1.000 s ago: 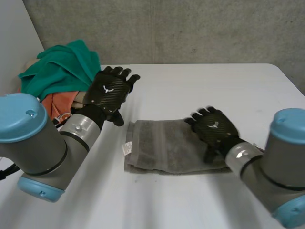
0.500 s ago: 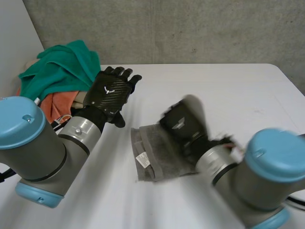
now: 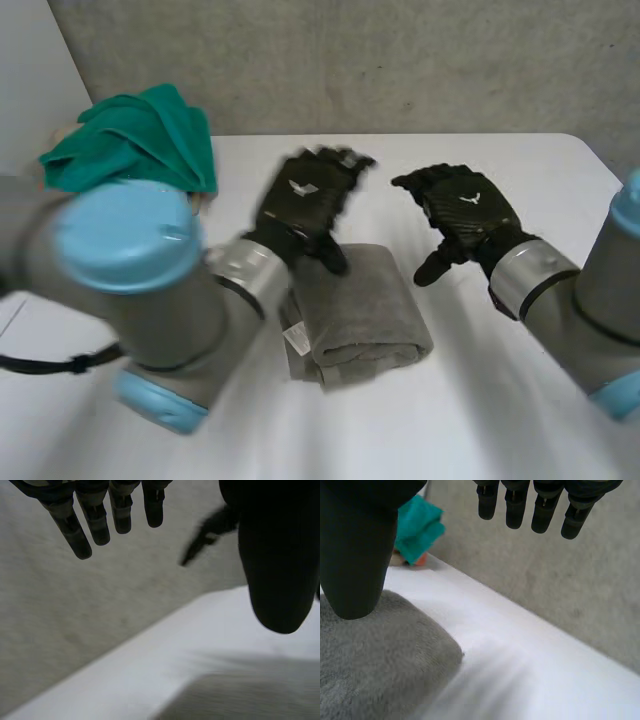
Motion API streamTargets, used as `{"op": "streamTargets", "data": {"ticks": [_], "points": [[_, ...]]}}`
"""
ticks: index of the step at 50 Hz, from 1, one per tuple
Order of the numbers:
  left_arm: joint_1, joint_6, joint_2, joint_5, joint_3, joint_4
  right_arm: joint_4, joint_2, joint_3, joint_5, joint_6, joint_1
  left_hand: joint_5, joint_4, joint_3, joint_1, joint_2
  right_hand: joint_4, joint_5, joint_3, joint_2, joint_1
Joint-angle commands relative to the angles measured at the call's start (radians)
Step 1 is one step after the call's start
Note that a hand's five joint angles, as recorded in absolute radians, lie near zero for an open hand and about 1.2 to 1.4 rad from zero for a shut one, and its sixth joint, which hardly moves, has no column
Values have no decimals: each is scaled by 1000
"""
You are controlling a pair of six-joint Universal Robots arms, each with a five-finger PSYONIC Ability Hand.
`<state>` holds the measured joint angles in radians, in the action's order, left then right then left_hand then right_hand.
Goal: Fold the laundry.
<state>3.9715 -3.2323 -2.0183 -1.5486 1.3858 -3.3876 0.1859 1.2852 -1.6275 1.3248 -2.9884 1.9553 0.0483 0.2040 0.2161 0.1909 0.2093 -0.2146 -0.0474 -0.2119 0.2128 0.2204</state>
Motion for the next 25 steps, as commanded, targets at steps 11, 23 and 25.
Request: {"op": "streamTargets", "data": {"ticks": [11,23,25], "points": [[-26,13,-393,-255,-331,396,-332,-289,316,37,-53,11,-48,-29,-42,-16,-35,40,47,37,-38,-46],[54,-9,-310,-245,-183,395,-381,-443,399,39,-21,111,-48,-29,-41,-16,-34,40,47,37,-38,-46],[54,-9,-300,-243,-168,395,-381,-438,399,45,2,111,-48,-29,-42,-16,-35,40,47,37,-38,-46]]}}
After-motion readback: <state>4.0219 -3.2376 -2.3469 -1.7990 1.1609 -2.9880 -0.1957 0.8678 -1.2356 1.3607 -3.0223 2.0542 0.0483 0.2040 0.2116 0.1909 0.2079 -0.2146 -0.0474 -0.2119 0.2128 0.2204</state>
